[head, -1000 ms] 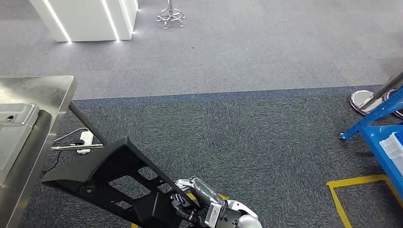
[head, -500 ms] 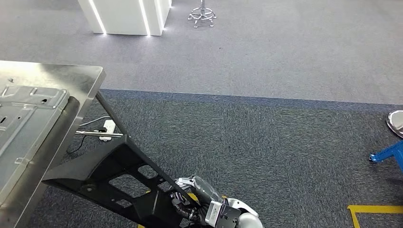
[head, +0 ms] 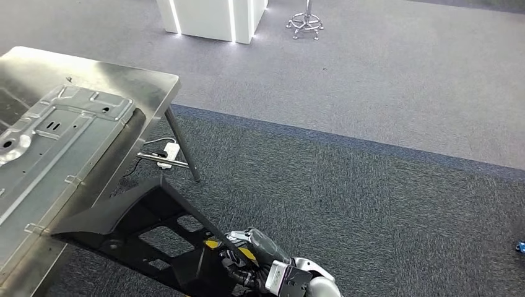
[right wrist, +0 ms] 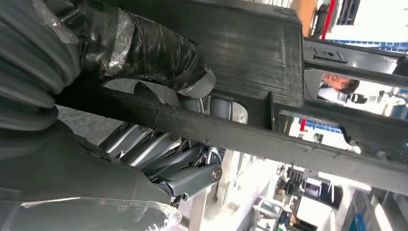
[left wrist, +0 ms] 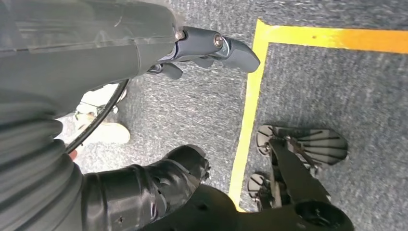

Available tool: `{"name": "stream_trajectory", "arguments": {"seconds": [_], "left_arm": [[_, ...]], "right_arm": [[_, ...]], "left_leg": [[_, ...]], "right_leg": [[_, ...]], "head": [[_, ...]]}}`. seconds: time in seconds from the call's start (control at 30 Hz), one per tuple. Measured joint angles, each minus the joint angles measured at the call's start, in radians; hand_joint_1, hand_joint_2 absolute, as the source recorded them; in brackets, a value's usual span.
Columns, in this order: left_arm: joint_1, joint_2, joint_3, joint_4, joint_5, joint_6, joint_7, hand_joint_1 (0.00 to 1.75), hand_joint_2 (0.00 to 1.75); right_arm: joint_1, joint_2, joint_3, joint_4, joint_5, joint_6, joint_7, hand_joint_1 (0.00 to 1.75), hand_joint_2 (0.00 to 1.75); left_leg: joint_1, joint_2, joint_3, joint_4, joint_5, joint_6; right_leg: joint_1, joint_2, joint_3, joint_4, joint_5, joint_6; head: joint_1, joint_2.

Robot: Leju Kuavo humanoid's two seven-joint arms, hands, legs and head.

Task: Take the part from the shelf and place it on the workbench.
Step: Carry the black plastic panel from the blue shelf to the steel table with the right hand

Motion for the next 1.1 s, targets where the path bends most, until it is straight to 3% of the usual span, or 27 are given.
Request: {"name": "stream_trajectory", "arguments": {"seconds": [0.03, 0.1, 0.13, 0.17, 0.2, 0.23, 0.3, 0.33, 0.4, 0.43, 0.47, 0.53, 0.6, 0.63, 0.67, 0.7, 0.73, 0.83, 0.9, 0.97, 1.03, 1.1], "left_arm": [[0.000, -0.001, 0.000, 0.000, 0.000, 0.000, 0.000, 0.00, 1.75], [-0.002, -0.001, 0.000, 0.000, 0.000, 0.001, 0.000, 0.00, 1.75], [-0.003, -0.001, 0.000, 0.000, 0.000, 0.001, 0.000, 0.00, 1.75], [-0.003, -0.001, 0.000, 0.000, 0.000, 0.002, 0.000, 0.00, 1.75], [-0.002, -0.001, 0.000, 0.000, -0.001, 0.002, 0.000, 0.00, 1.75], [-0.001, -0.001, 0.000, 0.000, -0.001, 0.002, 0.000, 0.00, 1.75], [-0.001, -0.003, 0.000, 0.000, -0.002, 0.004, 0.000, 0.00, 1.75], [-0.002, -0.004, 0.000, 0.000, -0.003, 0.004, 0.000, 0.00, 1.75], [-0.002, -0.006, 0.000, 0.000, -0.003, 0.007, 0.000, 0.00, 1.75], [0.000, -0.007, 0.000, 0.000, -0.003, 0.008, -0.001, 0.00, 1.75], [0.002, -0.007, 0.000, 0.000, -0.003, 0.010, -0.001, 0.00, 1.75], [0.003, -0.007, 0.000, 0.000, -0.003, 0.011, -0.001, 0.00, 1.75], [0.000, -0.009, 0.000, 0.000, -0.005, 0.012, 0.000, 0.00, 1.75], [-0.001, -0.011, 0.000, 0.000, -0.007, 0.012, 0.000, 0.00, 1.75], [-0.001, -0.012, 0.000, 0.000, -0.008, 0.013, 0.000, 0.00, 1.75], [0.000, -0.013, -0.001, 0.000, -0.009, 0.014, 0.001, 0.00, 1.75], [0.001, -0.014, -0.001, 0.000, -0.010, 0.014, 0.001, 0.00, 1.75], [-0.001, -0.016, -0.001, 0.000, -0.011, 0.016, 0.002, 0.00, 1.75], [-0.004, -0.019, -0.001, 0.000, -0.011, 0.017, 0.002, 0.00, 1.75], [-0.001, -0.019, -0.001, 0.000, -0.011, 0.019, 0.002, 0.00, 1.75], [-0.001, -0.020, -0.001, 0.000, -0.010, 0.019, 0.002, 0.00, 1.75], [-0.003, -0.021, -0.002, 0.000, -0.010, 0.019, 0.002, 0.00, 1.75]], "right_arm": [[0.000, 0.000, 0.000, 0.000, 0.000, 0.000, 0.000, 1.75, 1.75], [0.003, -0.002, 0.000, -0.001, 0.000, 0.000, -0.001, 1.75, 1.75], [0.006, -0.003, 0.000, -0.001, 0.000, 0.000, -0.001, 1.75, 1.75], [0.008, -0.004, 0.000, -0.001, 0.000, 0.000, -0.001, 1.75, 1.75], [0.010, -0.005, 0.000, -0.001, 0.000, 0.000, -0.001, 1.75, 1.75], [0.010, -0.007, 0.000, -0.001, 0.000, 0.000, -0.002, 1.75, 1.75], [0.011, -0.008, 0.000, -0.002, 0.000, 0.000, -0.002, 1.75, 1.75], [0.011, -0.009, 0.000, -0.002, 0.000, 0.000, -0.002, 1.75, 1.75], [0.011, -0.010, 0.000, -0.004, 0.000, 0.000, -0.003, 1.75, 1.75], [0.012, -0.010, 0.000, -0.005, 0.000, 0.000, -0.004, 1.75, 1.75], [0.012, -0.010, 0.000, -0.006, 0.000, 0.000, -0.004, 1.75, 1.75], [0.013, -0.010, 0.000, -0.010, 0.000, -0.001, -0.006, 1.75, 1.75], [0.019, -0.011, 0.000, -0.012, 0.000, -0.003, -0.008, 1.75, 1.75], [0.023, -0.013, 0.000, -0.013, 0.000, -0.005, -0.009, 1.75, 1.75], [0.028, -0.015, -0.001, -0.014, 0.000, -0.007, -0.010, 1.75, 1.75], [0.034, -0.018, -0.001, -0.015, 0.000, -0.010, -0.011, 1.75, 1.75], [0.038, -0.021, -0.001, -0.018, 0.000, -0.012, -0.012, 1.75, 1.75], [0.046, -0.028, -0.001, -0.029, 0.000, -0.014, -0.016, 1.75, 1.75], [0.048, -0.031, -0.002, -0.036, 0.001, -0.014, -0.017, 1.75, 1.75], [0.050, -0.033, -0.003, -0.041, 0.001, -0.014, -0.018, 1.75, 1.75], [0.050, -0.034, -0.003, -0.045, 0.001, -0.014, -0.018, 1.75, 1.75], [0.055, -0.037, -0.005, -0.048, 0.001, -0.014, -0.019, 1.75, 1.75]], "left_leg": [[0.002, -0.008, 0.001, -0.003, 0.002, 0.006], [0.001, -0.025, 0.000, -0.004, 0.004, 0.013], [0.000, -0.035, -0.001, -0.004, 0.004, 0.015], [-0.001, -0.047, -0.001, -0.003, 0.004, 0.016], [-0.002, -0.059, -0.001, -0.003, 0.004, 0.016], [-0.002, -0.072, 0.000, -0.002, 0.005, 0.016], [-0.004, -0.095, -0.001, 0.002, 0.005, 0.013], [-0.004, -0.105, -0.003, 0.004, 0.005, 0.009], [-0.003, -0.122, -0.008, 0.004, 0.008, -0.003], [-0.001, -0.130, -0.010, 0.002, 0.011, -0.010], [0.001, -0.126, -0.012, 0.004, 0.010, -0.016], [0.000, -0.088, -0.031, 0.044, -0.017, -0.024], [0.000, -0.044, -0.083, 0.157, -0.078, -0.030], [0.002, -0.035, -0.112, 0.219, -0.105, -0.034], [0.005, -0.031, -0.132, 0.262, -0.118, -0.038], [0.007, -0.027, -0.133, 0.269, -0.112, -0.040], [0.009, -0.021, -0.115, 0.238, -0.090, -0.042], [0.005, 0.024, -0.015, 0.055, -0.017, -0.035], [-0.002, 0.034, 0.005, 0.011, -0.014, -0.022], [-0.002, 0.014, 0.004, 0.007, -0.010, -0.009], [0.001, -0.002, 0.006, 0.001, -0.005, 0.005], [0.002, -0.019, 0.006, -0.002, -0.002, 0.014]], "right_leg": [[-0.003, 0.025, -0.015, 0.036, -0.024, 0.004], [-0.005, 0.065, -0.073, 0.159, -0.088, 0.006], [-0.005, 0.071, -0.104, 0.220, -0.110, 0.006], [-0.005, 0.073, -0.125, 0.256, -0.114, 0.005], [-0.005, 0.074, -0.127, 0.253, -0.097, 0.003], [-0.005, 0.078, -0.111, 0.212, -0.063, 0.000], [-0.005, 0.109, -0.052, 0.077, 0.008, -0.009], [-0.005, 0.124, -0.031, 0.027, 0.027, -0.011], [-0.002, 0.137, -0.018, -0.008, 0.032, -0.012], [-0.001, 0.128, -0.017, -0.011, 0.035, -0.015], [-0.001, 0.119, -0.014, -0.016, 0.038, -0.020], [-0.005, 0.097, -0.008, -0.028, 0.045, -0.034], [-0.003, 0.072, -0.006, -0.032, 0.045, -0.042], [-0.001, 0.059, -0.006, -0.032, 0.044, -0.043], [0.000, 0.046, -0.006, -0.031, 0.043, -0.043], [0.001, 0.033, -0.006, -0.030, 0.041, -0.043], [0.001, 0.022, -0.006, -0.028, 0.039, -0.041], [0.005, -0.007, -0.003, -0.020, 0.028, -0.029], [0.010, -0.022, 0.000, -0.018, 0.023, -0.019], [0.009, -0.031, 0.004, -0.018, 0.020, -0.009], [0.004, 0.001, -0.006, 0.014, -0.007, 0.002], [0.000, 0.051, -0.053, 0.120, -0.068, 0.007]], "head": [[0.000, 0.000], [0.000, 0.000], [0.000, 0.000], [0.000, 0.000], [0.000, 0.000], [0.000, 0.000], [0.000, 0.000], [0.000, 0.000], [0.000, 0.000], [0.000, 0.000], [0.000, 0.000], [-0.001, 0.000], [-0.002, 0.000], [-0.002, 0.000], [-0.002, 0.000], [-0.002, 0.000], [-0.002, 0.000], [-0.001, 0.000], [0.000, 0.000], [0.001, 0.000], [0.001, 0.000], [0.002, 0.000]]}}
